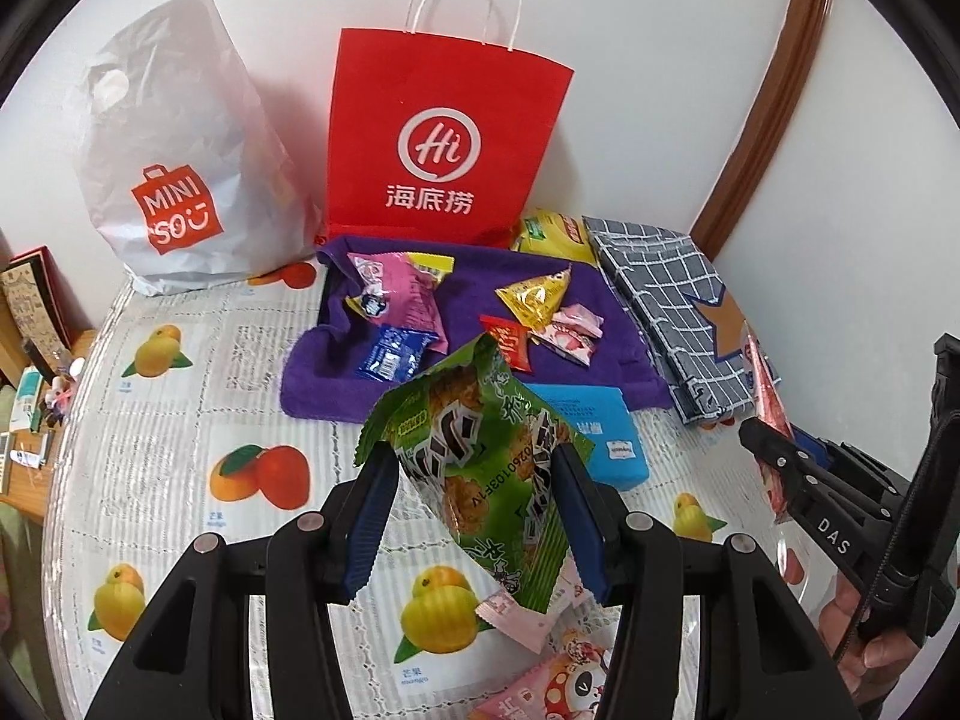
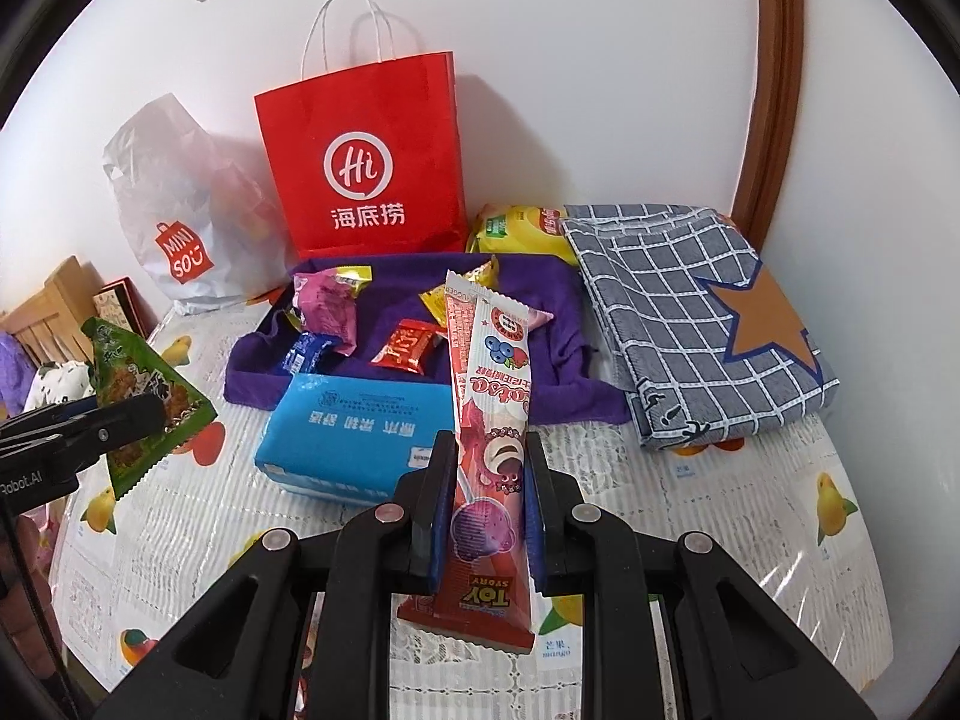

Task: Organize snacks
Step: 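Carry the green bag with the left tool while the right tool carries the ice-pop candy toward the towel, then lower the green bag with the left tool while the right tool lowers the ice-pop candy onto the towel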

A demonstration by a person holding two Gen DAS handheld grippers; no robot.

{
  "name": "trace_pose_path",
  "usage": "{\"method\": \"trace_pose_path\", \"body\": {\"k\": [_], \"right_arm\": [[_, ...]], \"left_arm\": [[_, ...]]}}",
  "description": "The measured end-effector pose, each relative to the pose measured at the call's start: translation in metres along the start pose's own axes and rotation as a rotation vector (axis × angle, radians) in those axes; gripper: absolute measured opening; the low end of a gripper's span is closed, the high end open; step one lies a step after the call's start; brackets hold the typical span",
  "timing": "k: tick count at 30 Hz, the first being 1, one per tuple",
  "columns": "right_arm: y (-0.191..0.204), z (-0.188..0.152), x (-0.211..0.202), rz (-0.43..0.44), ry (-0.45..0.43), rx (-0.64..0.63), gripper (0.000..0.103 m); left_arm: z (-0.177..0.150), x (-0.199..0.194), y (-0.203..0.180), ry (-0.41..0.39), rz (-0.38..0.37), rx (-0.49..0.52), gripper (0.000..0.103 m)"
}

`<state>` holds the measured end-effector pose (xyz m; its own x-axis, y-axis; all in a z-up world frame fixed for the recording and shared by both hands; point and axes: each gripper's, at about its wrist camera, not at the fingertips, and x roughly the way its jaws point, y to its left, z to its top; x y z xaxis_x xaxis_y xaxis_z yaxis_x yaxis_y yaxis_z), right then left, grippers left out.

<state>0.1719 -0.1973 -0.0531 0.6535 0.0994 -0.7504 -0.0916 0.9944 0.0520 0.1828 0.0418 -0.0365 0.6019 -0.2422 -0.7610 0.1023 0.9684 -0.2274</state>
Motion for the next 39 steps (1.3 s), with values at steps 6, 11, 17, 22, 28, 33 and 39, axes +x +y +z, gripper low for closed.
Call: {"method": "trace_pose_path", "body": {"k": [6,11,17,22,28,33,39], "right_arm": [[0.0,0.019,-0.002,0.01,-0.031,-0.012,0.02],[-0.001,0.046,0.009,0.009,-0.045,-0.03,0.02],[0.001,0.081,0.033,0.016,-0.057,-0.047,0.02],[0.002,0.103,0.057,0.028,-0.058,-0.049,0.02],[-0.001,0.128,0.086,0.036,-0.056,-0.046,0.02],[-0.003,0.146,0.109,0.047,-0.051,-0.038,0.02],[-0.007,0.14,0.149,0.065,0.03,-0.054,0.02]], "left_arm": [[0.02,0.0,0.002,-0.026,0.005,-0.006,0.05],[0.046,0.008,0.004,-0.047,0.024,-0.005,0.05],[0.074,0.023,0.006,-0.066,0.038,-0.008,0.05],[0.096,0.043,0.012,-0.063,0.045,-0.014,0.05],[0.121,0.069,0.016,-0.056,0.043,-0.02,0.05],[0.139,0.09,0.021,-0.059,0.039,-0.037,0.05],[0.136,0.129,0.028,0.001,0.036,-0.04,0.05]]}}
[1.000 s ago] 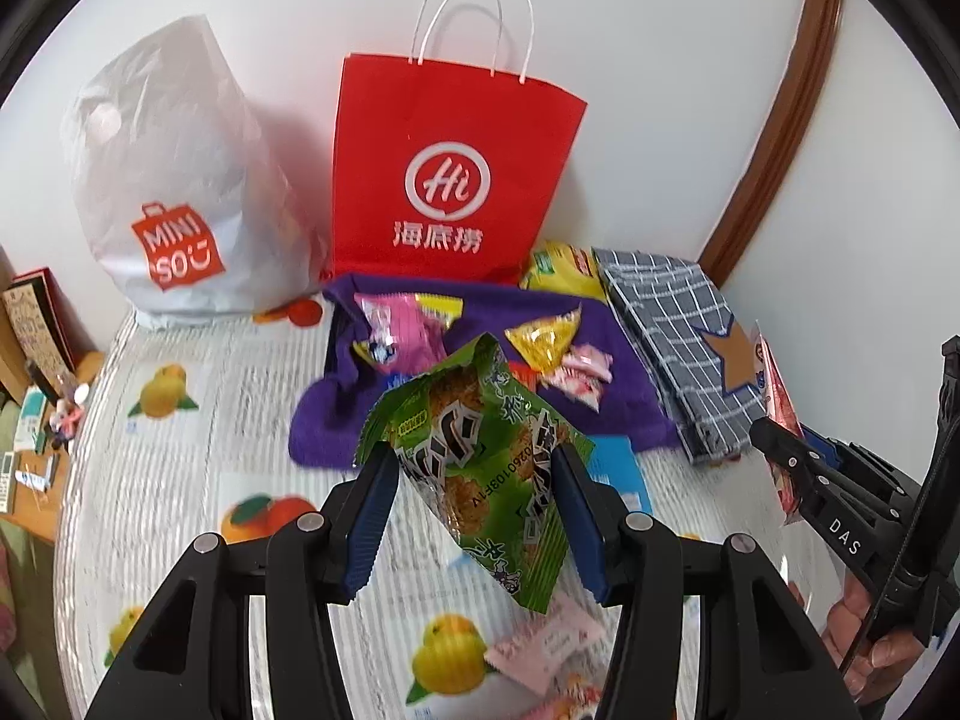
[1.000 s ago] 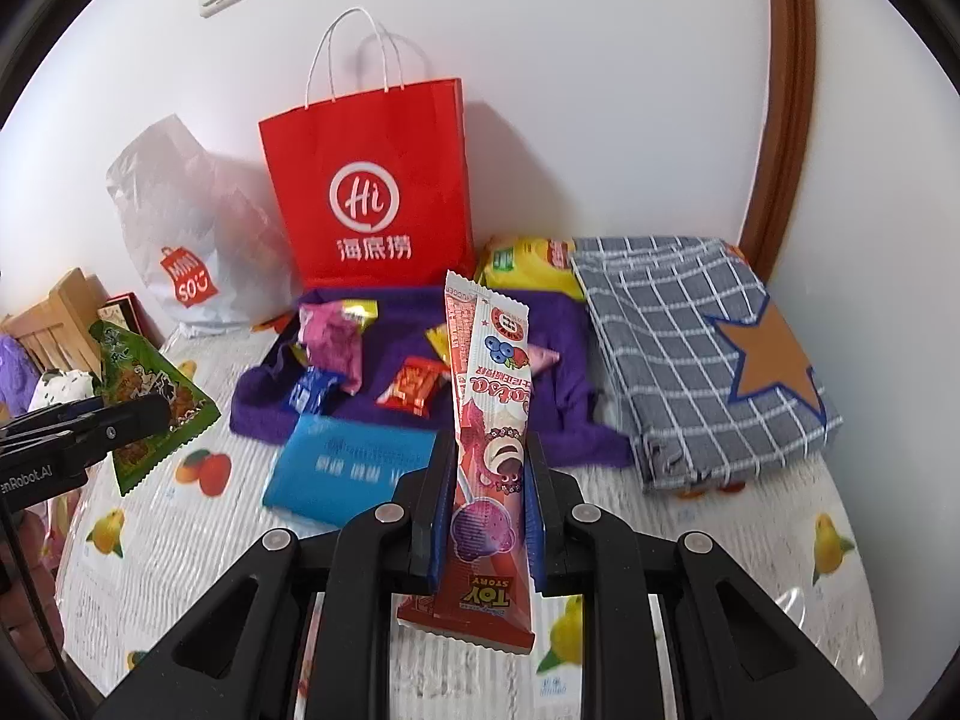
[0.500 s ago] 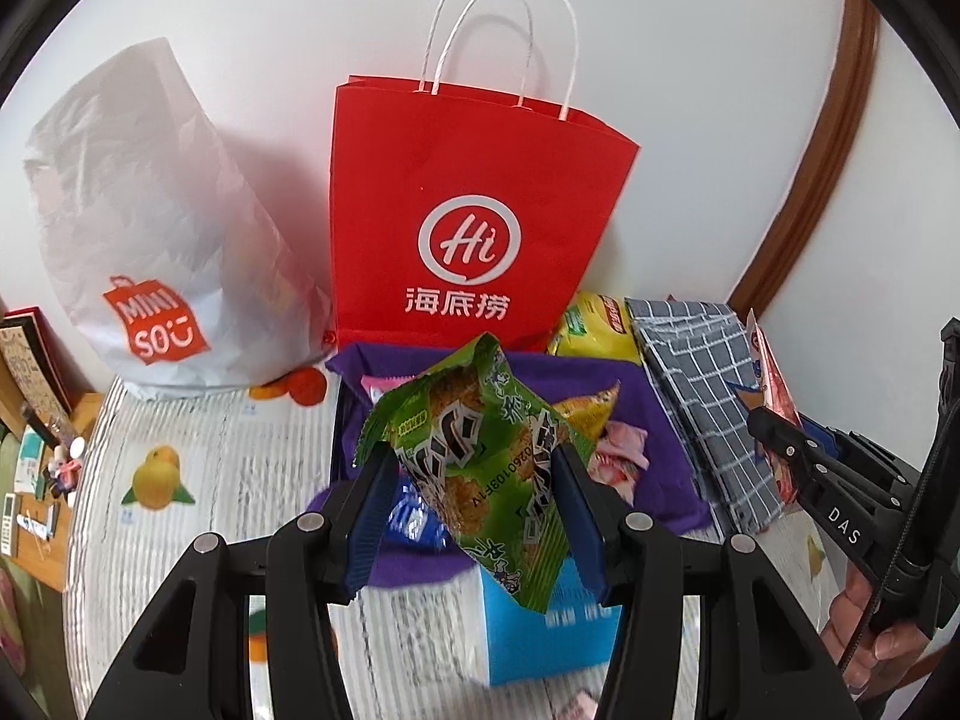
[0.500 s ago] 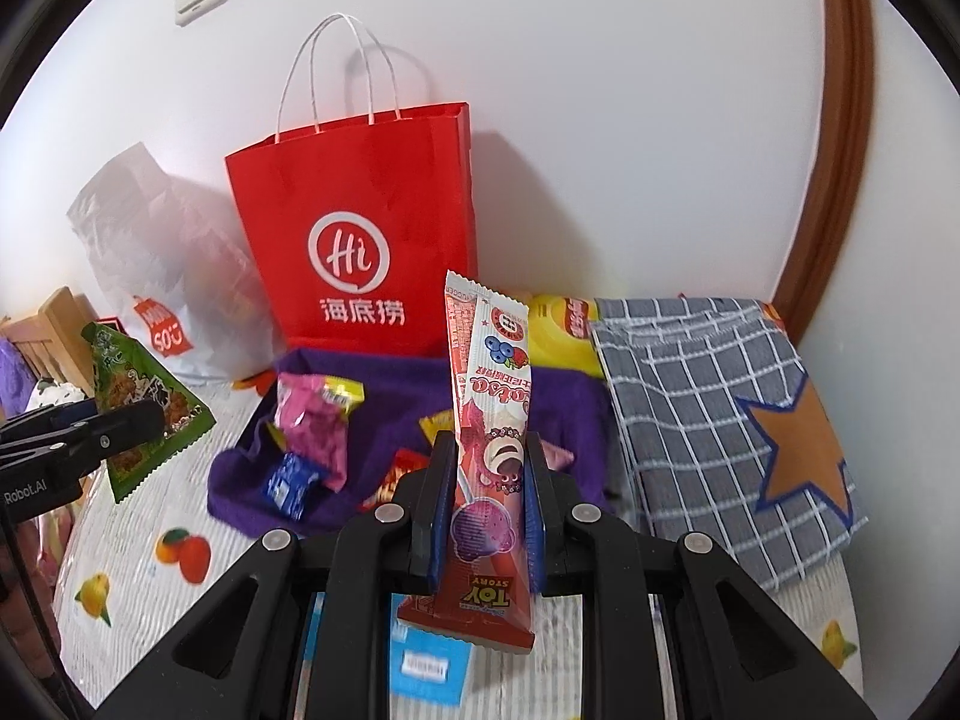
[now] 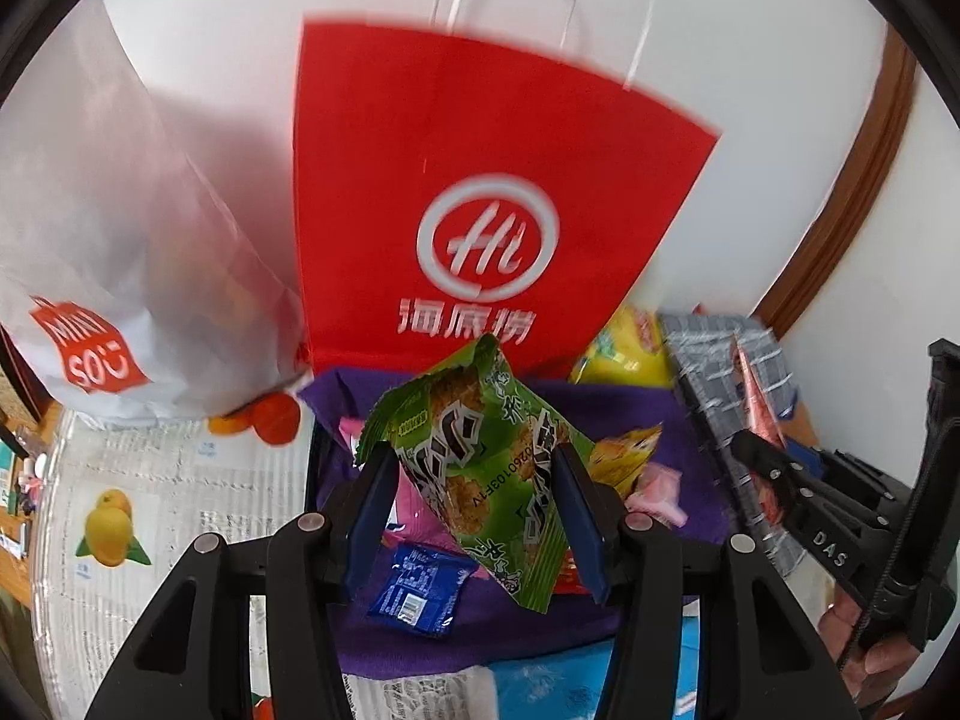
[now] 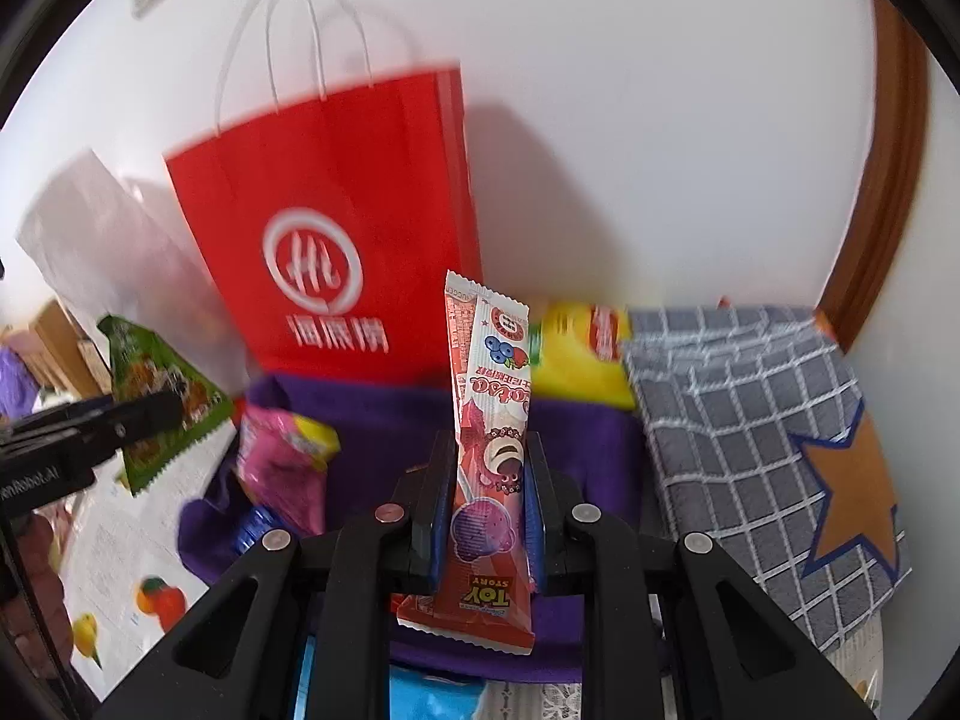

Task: Organize snacks
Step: 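Lower the green bag with the left tool while the right tool lowers the ice-pop candy onto the towel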

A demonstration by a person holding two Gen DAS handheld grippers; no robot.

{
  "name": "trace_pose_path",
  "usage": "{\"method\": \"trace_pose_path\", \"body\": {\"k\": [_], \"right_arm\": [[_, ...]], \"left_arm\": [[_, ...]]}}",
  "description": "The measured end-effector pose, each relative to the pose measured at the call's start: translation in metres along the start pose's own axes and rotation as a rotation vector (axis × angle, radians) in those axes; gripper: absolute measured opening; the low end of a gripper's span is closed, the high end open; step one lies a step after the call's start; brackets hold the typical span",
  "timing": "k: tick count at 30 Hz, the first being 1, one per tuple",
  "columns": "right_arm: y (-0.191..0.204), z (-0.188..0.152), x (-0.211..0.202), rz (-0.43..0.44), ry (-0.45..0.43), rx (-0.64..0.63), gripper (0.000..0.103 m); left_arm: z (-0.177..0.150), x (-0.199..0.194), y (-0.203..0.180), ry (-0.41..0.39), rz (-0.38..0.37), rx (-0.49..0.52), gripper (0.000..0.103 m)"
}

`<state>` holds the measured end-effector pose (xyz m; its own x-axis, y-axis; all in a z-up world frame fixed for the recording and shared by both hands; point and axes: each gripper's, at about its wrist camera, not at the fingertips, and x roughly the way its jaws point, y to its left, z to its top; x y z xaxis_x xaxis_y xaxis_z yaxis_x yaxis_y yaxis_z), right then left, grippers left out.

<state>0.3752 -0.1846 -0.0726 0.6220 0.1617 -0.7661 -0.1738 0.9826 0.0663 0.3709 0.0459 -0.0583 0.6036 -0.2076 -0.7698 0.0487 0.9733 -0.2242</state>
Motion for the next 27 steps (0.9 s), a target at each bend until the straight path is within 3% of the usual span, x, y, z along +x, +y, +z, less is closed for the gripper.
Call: {"method": "trace_pose_path", "body": {"k": [14,27], "right_arm": [[-0.01,-0.009,0.039,-0.009,0.086,-0.007,0.02],[-0.016,-0.012,0.05,-0.007,0.121,-0.006,0.02]], "left_arm": [[-0.004,0.031,0.013,0.059,0.003,-0.012,0.05],[-0.006,0.042,0.007,0.097,-0.003,0.006,0.05]]}}
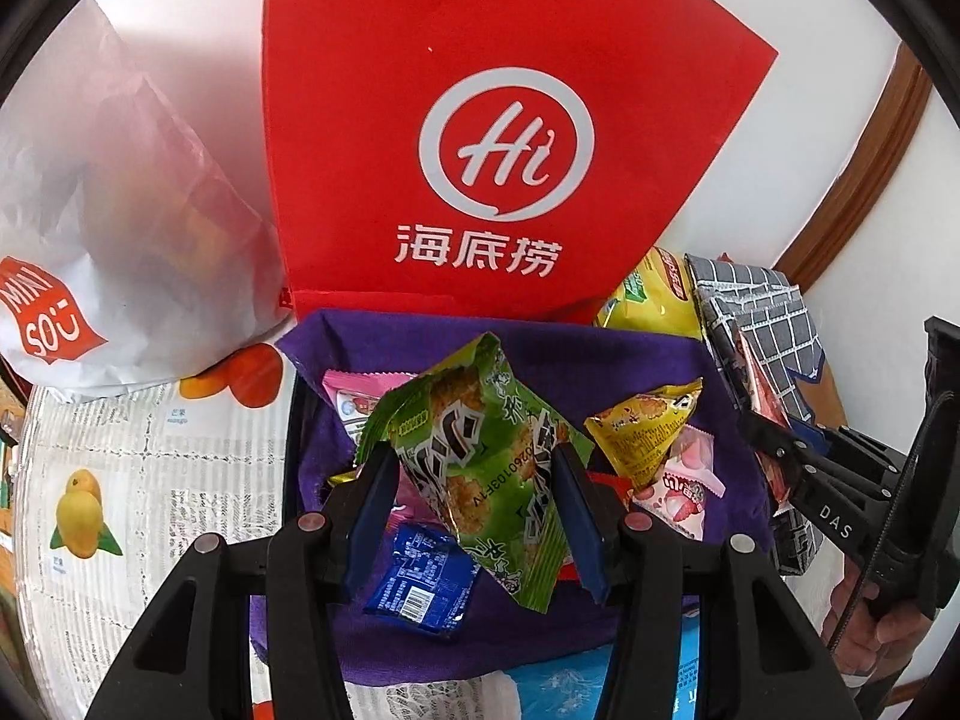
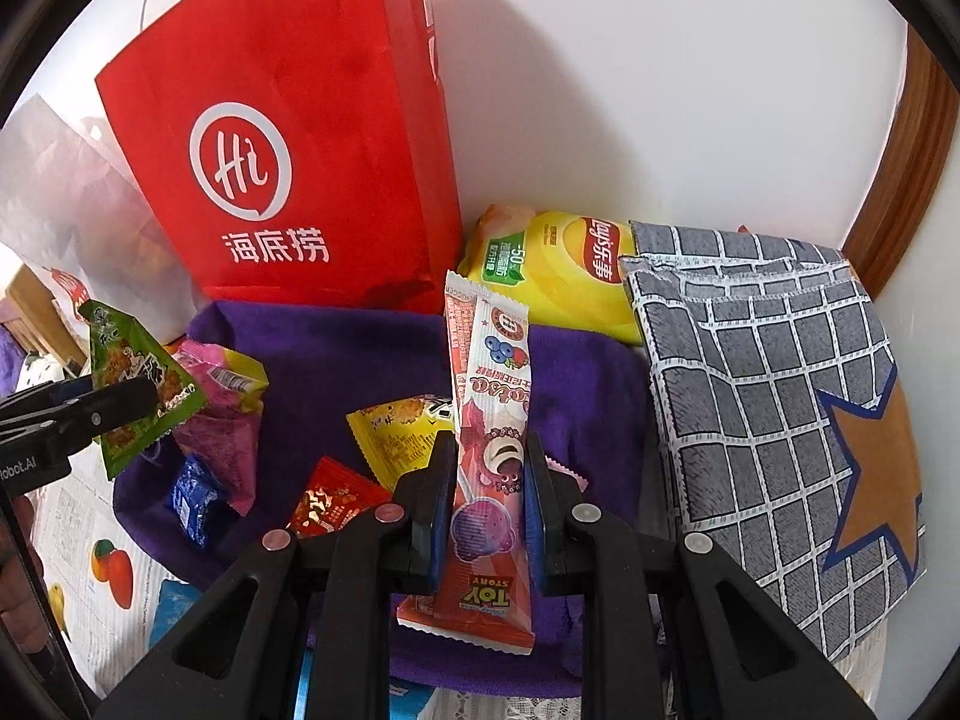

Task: Organize snacks
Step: 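Lower the green bag with the left tool while the right tool lowers the ice-pop candy onto the towel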

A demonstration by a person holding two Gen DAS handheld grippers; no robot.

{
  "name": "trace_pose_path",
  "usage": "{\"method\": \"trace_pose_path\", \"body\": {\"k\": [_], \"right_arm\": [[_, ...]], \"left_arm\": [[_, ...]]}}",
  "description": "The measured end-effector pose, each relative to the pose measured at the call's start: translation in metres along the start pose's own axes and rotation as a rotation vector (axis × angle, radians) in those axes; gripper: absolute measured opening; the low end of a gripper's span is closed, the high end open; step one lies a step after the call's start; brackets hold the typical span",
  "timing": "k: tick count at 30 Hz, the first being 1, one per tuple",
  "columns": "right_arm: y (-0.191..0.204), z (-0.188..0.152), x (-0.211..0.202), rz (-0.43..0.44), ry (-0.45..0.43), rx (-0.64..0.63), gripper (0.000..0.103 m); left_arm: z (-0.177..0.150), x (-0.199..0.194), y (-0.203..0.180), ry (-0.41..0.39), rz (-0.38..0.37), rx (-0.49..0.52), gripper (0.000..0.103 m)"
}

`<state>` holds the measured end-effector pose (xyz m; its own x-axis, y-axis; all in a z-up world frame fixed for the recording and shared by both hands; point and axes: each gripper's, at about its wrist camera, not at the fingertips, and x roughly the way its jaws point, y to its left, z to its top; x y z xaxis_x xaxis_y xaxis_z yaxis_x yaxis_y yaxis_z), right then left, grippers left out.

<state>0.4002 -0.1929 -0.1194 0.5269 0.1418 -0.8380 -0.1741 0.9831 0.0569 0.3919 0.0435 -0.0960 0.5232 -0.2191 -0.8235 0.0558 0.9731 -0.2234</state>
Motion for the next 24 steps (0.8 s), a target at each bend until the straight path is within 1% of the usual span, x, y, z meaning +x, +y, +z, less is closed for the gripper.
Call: {"method": "trace_pose_path", "body": {"k": [6,14,24], "right_arm": [[0.001,-0.002,0.008,-0.007,0.028,-0.012,0.02],[0.007,-0.005,0.018,-0.003,0.061,-0.036,0.02],[0.014,-0.009,0.032,-0.005,0.1,-0.058,0.021]], "left_arm": [[-0.002,0.006,-0.002,0.021,0.003,0.007,0.05],[-0.007,0.016,-0.009,0.057,-0.022,0.023,0.05],[-0.011,0.025,-0.012,0.083,-0.016,0.039,0.05]]}}
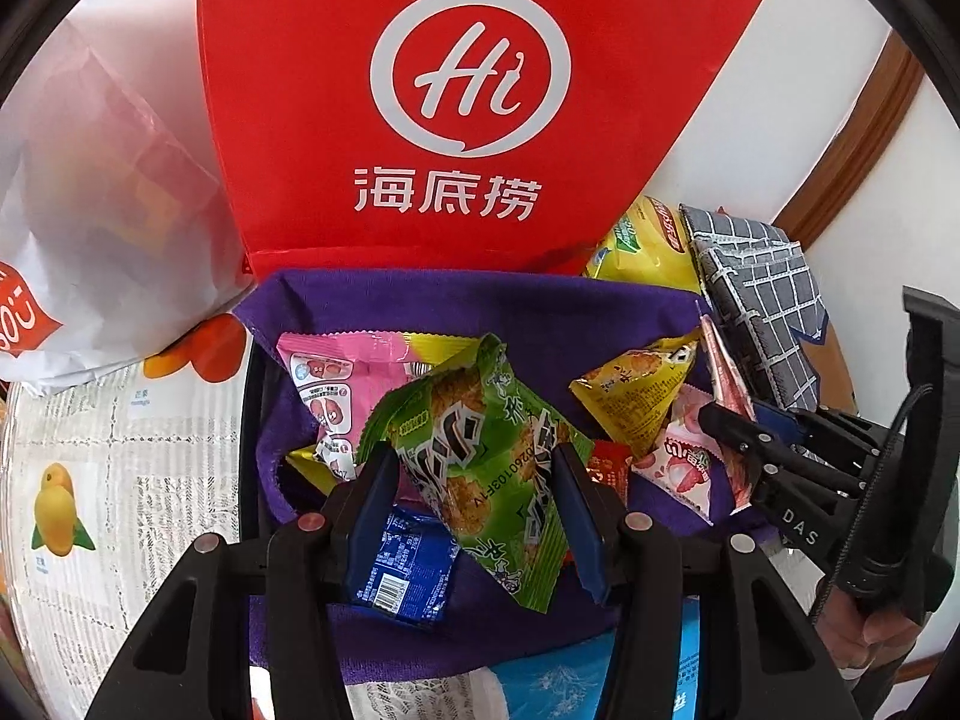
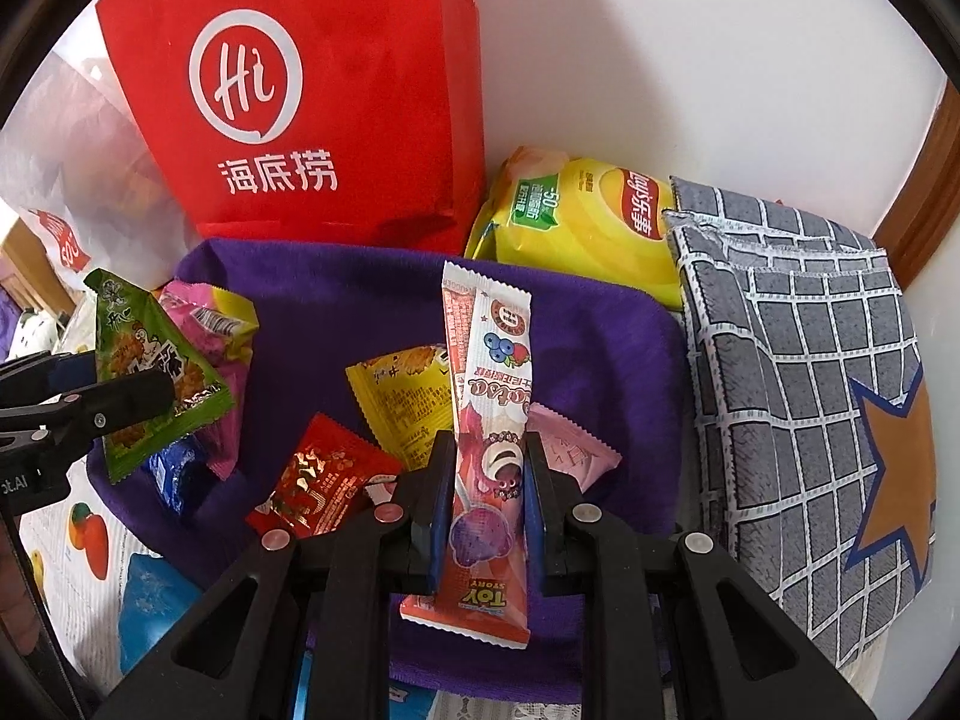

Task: Organize snacks
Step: 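Lower the green bag with the left tool while the right tool lowers the ice-pop candy onto the towel, then open the left tool to drop the green bag while the right tool releases the ice-pop candy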

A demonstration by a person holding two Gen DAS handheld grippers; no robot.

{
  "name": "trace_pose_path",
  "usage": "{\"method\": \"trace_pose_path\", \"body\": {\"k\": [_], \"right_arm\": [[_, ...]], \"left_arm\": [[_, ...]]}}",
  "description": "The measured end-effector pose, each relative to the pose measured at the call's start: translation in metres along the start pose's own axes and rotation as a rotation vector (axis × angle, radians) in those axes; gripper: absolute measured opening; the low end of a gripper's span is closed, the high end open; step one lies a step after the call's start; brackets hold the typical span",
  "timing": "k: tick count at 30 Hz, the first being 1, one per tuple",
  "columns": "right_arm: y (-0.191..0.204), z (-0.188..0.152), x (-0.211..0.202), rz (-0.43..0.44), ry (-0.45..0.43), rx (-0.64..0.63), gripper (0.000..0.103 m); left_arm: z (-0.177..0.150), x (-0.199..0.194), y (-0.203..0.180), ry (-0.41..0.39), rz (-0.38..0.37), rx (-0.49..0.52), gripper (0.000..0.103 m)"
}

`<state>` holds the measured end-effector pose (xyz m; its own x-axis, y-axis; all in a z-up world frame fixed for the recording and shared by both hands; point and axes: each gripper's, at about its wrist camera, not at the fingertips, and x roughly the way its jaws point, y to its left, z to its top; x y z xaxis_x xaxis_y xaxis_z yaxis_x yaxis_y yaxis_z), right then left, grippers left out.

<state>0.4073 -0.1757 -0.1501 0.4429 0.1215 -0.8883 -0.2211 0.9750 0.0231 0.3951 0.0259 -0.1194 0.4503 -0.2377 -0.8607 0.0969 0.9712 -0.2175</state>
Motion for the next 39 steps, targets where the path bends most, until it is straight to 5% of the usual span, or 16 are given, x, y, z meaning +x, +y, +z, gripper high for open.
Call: {"method": "trace_pose_path", "body": {"k": [21,39], "right_arm": [[0.005,0.001,0.013,0.0,0.035,-0.032,0.022],[0.006,0.006,-0.034,0.005,-0.091,-0.012,0.058]], "left_arm": [[0.0,0.006,-0.001,0.004,-0.007,0.016,0.051],[0.0,-0.002,-0.014,0.039,-0.028,0.032,0.071]]}}
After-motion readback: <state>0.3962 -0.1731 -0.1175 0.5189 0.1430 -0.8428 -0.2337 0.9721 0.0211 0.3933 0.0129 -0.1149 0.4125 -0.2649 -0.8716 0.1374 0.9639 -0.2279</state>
